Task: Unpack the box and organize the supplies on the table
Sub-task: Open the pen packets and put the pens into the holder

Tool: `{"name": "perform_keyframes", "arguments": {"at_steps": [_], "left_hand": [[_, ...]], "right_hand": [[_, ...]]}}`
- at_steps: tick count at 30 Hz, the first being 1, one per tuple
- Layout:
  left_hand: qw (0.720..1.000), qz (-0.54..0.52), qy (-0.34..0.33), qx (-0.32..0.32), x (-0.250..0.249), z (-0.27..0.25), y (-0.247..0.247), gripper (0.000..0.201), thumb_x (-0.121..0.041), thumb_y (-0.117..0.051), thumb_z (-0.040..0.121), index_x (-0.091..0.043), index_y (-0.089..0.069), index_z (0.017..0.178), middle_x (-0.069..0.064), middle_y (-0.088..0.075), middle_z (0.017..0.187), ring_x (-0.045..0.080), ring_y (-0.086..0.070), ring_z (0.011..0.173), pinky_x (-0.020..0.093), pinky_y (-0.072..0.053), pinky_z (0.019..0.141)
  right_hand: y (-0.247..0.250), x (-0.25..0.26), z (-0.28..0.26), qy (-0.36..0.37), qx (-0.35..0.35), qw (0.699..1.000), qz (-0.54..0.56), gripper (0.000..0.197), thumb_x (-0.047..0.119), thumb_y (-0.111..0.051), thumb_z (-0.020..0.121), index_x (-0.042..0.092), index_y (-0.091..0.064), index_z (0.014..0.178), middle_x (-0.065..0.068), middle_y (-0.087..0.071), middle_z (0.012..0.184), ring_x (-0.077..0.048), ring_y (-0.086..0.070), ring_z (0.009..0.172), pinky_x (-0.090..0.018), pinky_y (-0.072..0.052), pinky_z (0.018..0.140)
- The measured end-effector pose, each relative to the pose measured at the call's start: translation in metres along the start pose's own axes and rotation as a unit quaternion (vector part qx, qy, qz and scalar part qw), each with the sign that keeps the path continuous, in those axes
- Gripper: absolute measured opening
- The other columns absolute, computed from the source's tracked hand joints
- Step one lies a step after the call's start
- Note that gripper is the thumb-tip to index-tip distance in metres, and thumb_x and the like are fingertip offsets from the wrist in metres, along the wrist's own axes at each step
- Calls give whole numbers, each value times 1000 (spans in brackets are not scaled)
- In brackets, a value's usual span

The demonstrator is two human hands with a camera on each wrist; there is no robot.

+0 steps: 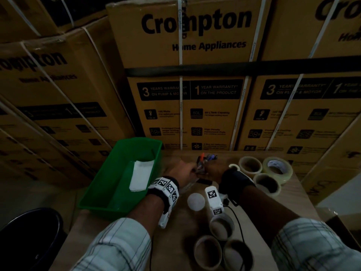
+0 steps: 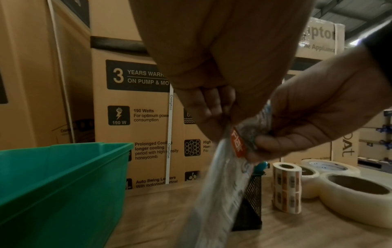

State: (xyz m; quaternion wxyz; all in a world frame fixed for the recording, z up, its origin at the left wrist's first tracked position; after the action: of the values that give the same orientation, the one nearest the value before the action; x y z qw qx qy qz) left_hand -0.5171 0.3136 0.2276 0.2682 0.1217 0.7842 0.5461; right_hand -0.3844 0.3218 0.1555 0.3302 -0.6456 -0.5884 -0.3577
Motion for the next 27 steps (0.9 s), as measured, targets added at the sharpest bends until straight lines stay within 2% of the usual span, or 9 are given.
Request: {"name": "perform_keyframes", "arguments": {"at_steps": [2,4,7,9,11,14,20,23,27], "left_hand": [[999,-24,-23,-5,4,2,-3,28,-19,-55,92,-15,-57,120,11,-62,119,30,-57,111,35,-46,91],[998,-48,-31,-7,11,6,-7,52,-26,-66,83,-20,-47,131,9,-58,126,28,-57,115,39,-49,96],[999,-45,-13,10,22,10,-10,121,-47,-80,65,-19,-1,152,15,-28,154,32,-35,139,44,-36,112],[1000,-18,-5,7,27,11,-8,142,-61,-79,59,-19,22,150,12,-2,161,30,-10,149,46,-21,120],[1000,-20,-12,-8,27,13,-4,149,-71,-75,53,-24,33,144,9,2,162,29,-6,150,49,-18,120],[999,-41,-11,-30,23,16,1,148,-75,-72,47,-35,35,141,9,-16,159,32,-24,144,52,-28,115],[999,-29,-39,-24,12,15,5,125,-45,-79,66,-24,9,152,14,-26,153,31,-34,138,39,-35,111],[999,6,-38,-25,11,16,2,116,-41,-77,70,-22,3,152,14,-33,149,31,-40,133,38,-39,107],[997,73,-22,5,12,16,2,105,-46,-70,77,-22,-2,153,13,-29,152,32,-34,137,42,-29,113]], "right_hand": [[4,3,2,26,-2,999,-33,36,2,-49,93,-2,-48,129,-20,-57,124,-23,-59,88,-25,-57,65],[6,14,-2,82,-26,994,-69,32,-1,-50,92,-4,-53,124,-27,-60,118,-23,-58,83,-25,-55,62],[2,29,-15,150,-19,986,-65,30,-7,-51,91,-3,-59,120,-21,-62,114,-22,-63,83,-23,-56,71],[0,37,-21,177,-3,982,-68,36,-15,-46,90,-4,-57,122,-20,-59,122,-31,-63,101,-31,-56,86],[-1,40,-23,191,18,981,-42,40,-19,-41,89,-5,-56,123,-23,-57,126,-34,-60,108,-34,-54,88],[2,42,-27,184,42,982,10,40,-19,-40,89,-4,-55,123,-23,-58,123,-24,-64,91,-25,-58,74],[14,36,-30,182,57,981,-23,43,-23,-44,83,-6,-55,122,-19,-62,110,-29,-62,95,-34,-55,83],[16,30,-27,187,20,981,-39,23,-15,-48,88,-1,-63,99,-13,-65,91,-16,-65,75,-23,-57,67],[21,16,-18,119,-76,987,77,28,-9,-48,89,15,-52,74,-8,-58,72,-19,-54,62,-23,-46,48]]}}
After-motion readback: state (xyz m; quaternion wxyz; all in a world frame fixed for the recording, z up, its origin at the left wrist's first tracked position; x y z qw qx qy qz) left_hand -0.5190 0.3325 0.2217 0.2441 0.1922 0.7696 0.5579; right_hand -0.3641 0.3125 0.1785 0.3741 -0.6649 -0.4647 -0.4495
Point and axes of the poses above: each hand's wrist, its own z-axis towards the middle knuckle, its own y-axis out of the back of the hand, x = y × z, the point moved 4 cm from there along z, towards the middle knuckle
